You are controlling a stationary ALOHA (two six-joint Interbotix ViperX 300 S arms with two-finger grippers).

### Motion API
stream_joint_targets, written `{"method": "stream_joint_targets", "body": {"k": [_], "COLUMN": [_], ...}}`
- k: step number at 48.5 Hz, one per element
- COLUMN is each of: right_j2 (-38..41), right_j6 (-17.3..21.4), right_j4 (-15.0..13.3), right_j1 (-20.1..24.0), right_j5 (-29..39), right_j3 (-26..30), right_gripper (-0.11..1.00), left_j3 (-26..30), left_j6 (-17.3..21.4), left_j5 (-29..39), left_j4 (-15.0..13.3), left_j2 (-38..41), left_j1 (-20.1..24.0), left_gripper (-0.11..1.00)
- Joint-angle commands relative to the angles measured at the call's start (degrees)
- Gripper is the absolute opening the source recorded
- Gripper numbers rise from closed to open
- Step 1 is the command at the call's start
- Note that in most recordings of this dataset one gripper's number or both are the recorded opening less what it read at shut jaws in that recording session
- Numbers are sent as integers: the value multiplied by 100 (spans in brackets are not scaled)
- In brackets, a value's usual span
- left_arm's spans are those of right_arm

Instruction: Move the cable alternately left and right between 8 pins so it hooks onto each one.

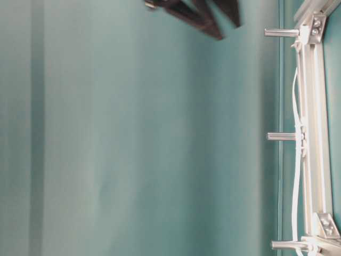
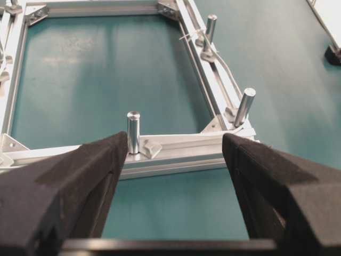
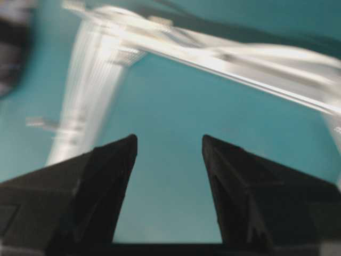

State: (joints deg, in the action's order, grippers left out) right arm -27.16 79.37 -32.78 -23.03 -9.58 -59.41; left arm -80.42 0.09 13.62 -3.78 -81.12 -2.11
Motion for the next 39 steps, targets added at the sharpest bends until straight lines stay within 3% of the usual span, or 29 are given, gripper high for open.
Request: {"method": "stream_joint_targets", "body": {"k": [1,8,15,20,28,39], "right_j2": [-299,-896,-1679,-2224,-2769,-2848], "right_j6": [-26,-193,-642,-791,-958,-1494], "right_j4": [-132,-615,-1731,-2241,-2338,-2338], "right_j1": [9,18,18,18,44,334], "right_j5": [-396,-624,-606,-527,-545,-896], "right_j3": [-44,-387,-712,-826,-1072,-1318], "right_gripper": [58,58,58,58,58,58], "left_j3": [79,79,79,79,79,79], "left_j6": [-26,-18,-26,-18,-26,-18], "left_j5": [-35,-35,-35,-26,-26,-26], "left_j4": [18,9,18,9,18,18], "left_j2": [97,97,97,88,97,88], "left_j1": [-9,-9,-9,-9,-18,-9], "left_gripper": [75,75,75,75,76,75]}}
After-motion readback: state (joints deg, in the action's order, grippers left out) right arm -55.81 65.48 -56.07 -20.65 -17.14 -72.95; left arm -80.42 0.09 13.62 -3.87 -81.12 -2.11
